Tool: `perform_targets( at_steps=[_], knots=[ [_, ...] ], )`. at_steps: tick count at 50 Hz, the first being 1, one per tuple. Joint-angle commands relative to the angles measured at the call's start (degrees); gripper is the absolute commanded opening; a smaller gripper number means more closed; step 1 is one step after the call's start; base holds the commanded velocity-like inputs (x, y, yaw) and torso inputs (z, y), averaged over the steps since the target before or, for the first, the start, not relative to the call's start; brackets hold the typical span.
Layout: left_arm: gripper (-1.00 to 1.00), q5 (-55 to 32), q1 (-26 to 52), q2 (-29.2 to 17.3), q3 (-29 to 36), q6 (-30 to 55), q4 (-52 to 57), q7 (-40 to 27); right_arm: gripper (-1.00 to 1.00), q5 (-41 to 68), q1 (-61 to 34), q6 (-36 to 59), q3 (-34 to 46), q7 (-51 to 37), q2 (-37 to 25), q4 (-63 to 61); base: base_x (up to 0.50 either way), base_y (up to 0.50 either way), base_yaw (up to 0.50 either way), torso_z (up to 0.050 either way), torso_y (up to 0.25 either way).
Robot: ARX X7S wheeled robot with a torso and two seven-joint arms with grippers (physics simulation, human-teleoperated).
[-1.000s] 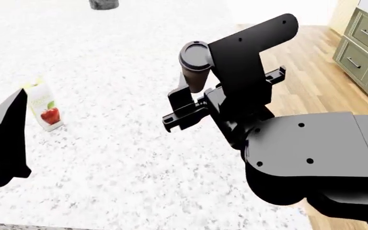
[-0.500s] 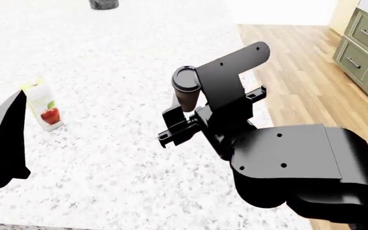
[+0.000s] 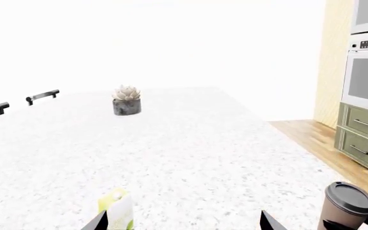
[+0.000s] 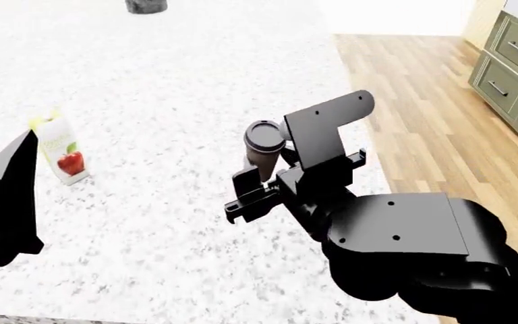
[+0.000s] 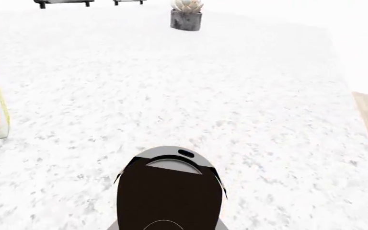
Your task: Move the drinks to the dining counter.
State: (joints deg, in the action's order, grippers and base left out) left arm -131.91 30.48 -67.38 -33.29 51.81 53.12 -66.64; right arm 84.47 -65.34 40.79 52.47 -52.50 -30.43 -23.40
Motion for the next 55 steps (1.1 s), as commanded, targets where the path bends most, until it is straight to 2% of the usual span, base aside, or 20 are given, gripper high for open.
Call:
perform_targets(
  at_steps=[1,32,55],
  knots=[
    [1.00,-0.08,-0.05,0.08,-0.16,0.14,-0.03,-0.08,-1.00,1.81,1.16,-0.50,-1.17,0.74,-0.32,1.33,0.00,0.00,0.00,0.000,0.000],
    [1.00,-0.43,-0.27,0.31,-0.79,0.58,0.03,-0.23,-1.00,0.71,1.60,1.16,1.27,1.02,0.01,2.36,0.00,0.00,0.00,0.000,0.000],
    [1.00,0.63,0.79,0.03,1.44,-0.18,0.06,0.15,-1.00,0.76,2.70,0.47,1.20,2.03,-0.93,2.54,0.00,0.00,0.00,0.000,0.000]
  ],
)
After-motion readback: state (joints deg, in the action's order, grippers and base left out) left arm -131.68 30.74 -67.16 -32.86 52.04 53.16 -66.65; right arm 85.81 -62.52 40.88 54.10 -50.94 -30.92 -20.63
